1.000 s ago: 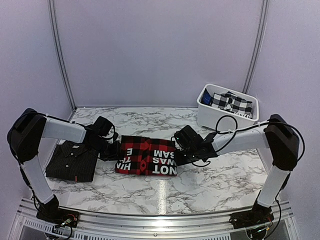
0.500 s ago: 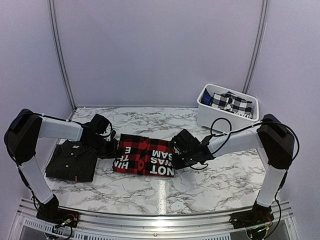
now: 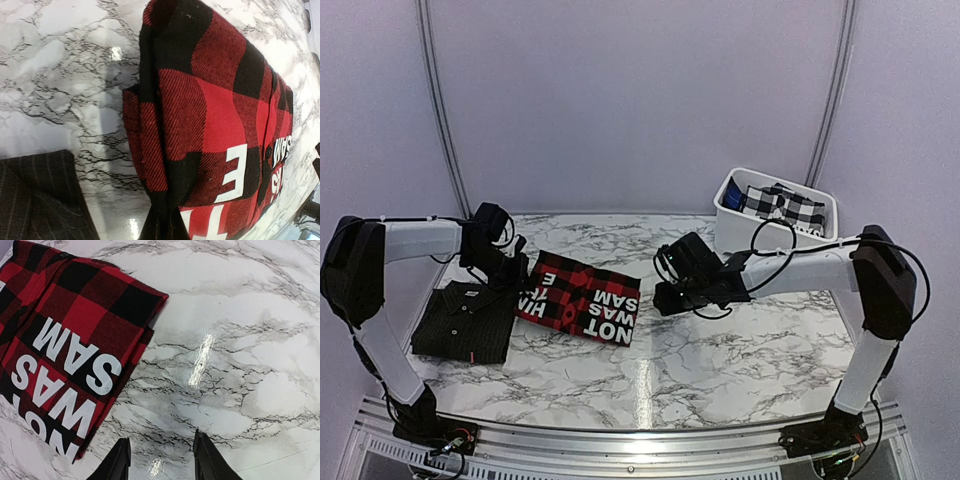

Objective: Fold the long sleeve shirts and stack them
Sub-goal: Pick up the square-folded shirt from the center of the board, then turn over the square-folded shirt at the center of the board.

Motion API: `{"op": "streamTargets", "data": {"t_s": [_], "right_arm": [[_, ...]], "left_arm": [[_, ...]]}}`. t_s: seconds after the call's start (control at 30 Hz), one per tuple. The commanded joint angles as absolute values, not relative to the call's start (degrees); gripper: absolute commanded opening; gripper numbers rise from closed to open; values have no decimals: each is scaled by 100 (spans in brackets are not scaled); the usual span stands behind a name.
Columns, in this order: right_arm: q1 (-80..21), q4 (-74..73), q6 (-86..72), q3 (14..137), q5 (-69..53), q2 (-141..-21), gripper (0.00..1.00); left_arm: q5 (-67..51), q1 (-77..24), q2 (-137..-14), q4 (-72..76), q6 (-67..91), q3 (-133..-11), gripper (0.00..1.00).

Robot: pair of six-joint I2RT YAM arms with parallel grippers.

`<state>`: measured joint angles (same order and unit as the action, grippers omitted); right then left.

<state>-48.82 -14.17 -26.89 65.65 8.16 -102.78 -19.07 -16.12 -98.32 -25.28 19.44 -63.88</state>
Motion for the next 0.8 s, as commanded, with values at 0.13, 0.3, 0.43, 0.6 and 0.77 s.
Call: {"op": "streamTargets", "data": {"t_s": [0.13, 0.3, 0.43, 0.6, 0.77], "right_arm": [[-4814, -1324, -2506, 6767, 602, -10266, 39], [-4771, -1240, -2472, 6717, 490, -10337, 38], [-4763, -1257, -2409, 6792, 443, -10427, 38], [-4743, -1248, -2338, 6798, 397, -10404, 38], [-4637, -1313, -2233, 6807, 264, -10208, 37]], "left_arm": [[-1710, -1229, -9768, -3325, 1261, -6765, 0], [-1357, -1137, -9916, -3555, 1122, -7077, 0], [-768, -1119, -9955, -3807, 1012, -7328, 0], [-517, -1088, -9920, -4264, 796, -7886, 0], [-1129, -1303, -10083, -5101, 678, -9361, 0]]}}
